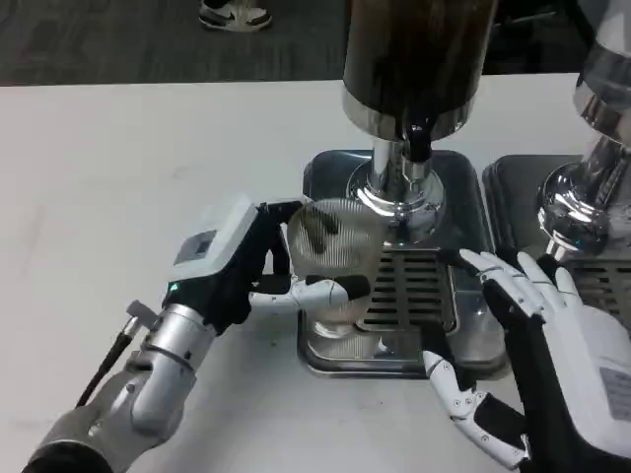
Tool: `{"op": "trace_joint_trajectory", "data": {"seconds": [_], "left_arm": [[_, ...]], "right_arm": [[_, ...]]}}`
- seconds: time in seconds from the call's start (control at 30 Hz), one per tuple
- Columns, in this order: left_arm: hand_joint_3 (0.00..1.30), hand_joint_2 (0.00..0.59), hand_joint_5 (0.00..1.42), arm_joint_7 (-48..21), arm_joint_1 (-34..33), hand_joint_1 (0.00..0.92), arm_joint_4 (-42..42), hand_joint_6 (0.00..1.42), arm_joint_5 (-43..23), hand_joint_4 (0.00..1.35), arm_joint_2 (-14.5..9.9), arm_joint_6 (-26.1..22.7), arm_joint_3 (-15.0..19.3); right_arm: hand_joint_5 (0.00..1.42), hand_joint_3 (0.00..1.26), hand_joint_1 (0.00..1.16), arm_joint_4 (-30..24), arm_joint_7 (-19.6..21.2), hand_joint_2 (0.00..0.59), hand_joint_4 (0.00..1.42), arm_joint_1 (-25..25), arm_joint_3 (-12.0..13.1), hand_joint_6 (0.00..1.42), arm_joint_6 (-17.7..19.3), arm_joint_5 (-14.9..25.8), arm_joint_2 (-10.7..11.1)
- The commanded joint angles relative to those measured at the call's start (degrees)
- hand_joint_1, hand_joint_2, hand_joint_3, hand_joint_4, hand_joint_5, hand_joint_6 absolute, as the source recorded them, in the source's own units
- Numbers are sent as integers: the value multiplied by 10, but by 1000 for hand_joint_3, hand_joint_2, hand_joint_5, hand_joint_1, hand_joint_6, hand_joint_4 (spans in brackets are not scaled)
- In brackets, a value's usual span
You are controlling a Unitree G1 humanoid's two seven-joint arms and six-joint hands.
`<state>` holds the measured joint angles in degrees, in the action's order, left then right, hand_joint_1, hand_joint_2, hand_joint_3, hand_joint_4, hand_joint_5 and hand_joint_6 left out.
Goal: Grasp the cup under the faucet to collect the drink, then remove the cup.
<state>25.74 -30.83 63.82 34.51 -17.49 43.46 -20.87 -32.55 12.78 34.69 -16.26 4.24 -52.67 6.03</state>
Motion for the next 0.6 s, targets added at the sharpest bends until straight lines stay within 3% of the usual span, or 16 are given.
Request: {"op": "trace_joint_trajectory", "data": {"seconds": [0.03, 0.6], "left_arm": [[677, 114, 1003, -5, -27, 322, 13, 1264, 5, 748, 12, -6, -11], [664, 113, 986, -36, -74, 307, 45, 1248, 6, 736, 49, -31, -38]], "right_arm": [[97, 258, 483, -18, 9, 456, 197, 11, -7, 1, -6, -13, -9], [107, 259, 483, -42, 22, 456, 197, 42, -23, 1, -14, -31, -30]]}}
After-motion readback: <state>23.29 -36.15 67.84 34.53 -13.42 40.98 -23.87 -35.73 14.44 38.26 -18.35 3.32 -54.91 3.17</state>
